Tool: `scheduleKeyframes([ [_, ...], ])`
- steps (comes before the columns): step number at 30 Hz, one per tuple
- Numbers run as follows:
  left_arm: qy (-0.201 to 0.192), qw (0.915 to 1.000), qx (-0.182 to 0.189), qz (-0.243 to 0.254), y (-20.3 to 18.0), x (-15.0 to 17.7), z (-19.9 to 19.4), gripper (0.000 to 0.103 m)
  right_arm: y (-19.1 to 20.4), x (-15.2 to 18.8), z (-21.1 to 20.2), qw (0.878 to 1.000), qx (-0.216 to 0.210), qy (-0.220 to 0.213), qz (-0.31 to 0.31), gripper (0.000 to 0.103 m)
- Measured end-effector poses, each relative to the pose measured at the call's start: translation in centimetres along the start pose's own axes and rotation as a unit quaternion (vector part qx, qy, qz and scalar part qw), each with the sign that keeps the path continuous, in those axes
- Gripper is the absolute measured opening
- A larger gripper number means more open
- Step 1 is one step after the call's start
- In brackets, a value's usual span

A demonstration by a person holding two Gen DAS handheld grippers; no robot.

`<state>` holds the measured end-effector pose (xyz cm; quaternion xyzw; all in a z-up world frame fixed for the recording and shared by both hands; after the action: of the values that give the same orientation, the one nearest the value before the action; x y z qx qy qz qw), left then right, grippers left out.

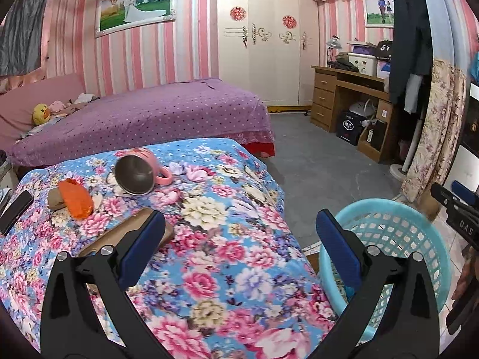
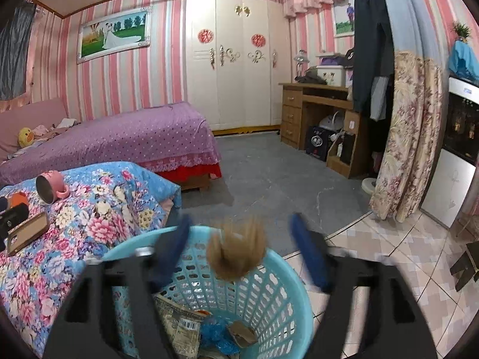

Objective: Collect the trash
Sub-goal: 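Move both grippers back over the bed toward the orange strip and tube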

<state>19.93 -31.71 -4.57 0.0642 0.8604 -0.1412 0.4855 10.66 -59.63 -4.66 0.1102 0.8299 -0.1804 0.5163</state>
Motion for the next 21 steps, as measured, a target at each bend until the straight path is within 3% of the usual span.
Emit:
scheduleKeyframes([
  [8,-0.012,0.9998,-0.012,0.008,1.9,-0.6,-0.6,0.097,0.8,-0.7,-0.1,1.0,0.019,-0.005,0.004,0.099],
  [21,-0.031,0.999,-0.033,0.0,6.6,-2.6,-1.3,0.098,4.3,-2.3,0.1,1.0,0.024,-0.004,0.016,0.098],
])
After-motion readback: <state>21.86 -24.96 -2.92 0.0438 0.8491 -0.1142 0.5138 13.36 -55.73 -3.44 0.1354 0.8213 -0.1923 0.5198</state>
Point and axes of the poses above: each gripper's, at about its wrist camera, not at the fingertips, and z roughly the way its jaws point, y to its left, x to its underside, the point moved 8 cm from there along z, roughly the way its jaws point, and after that the axes turned 13 degrees about -z, right-handed, at the moved point
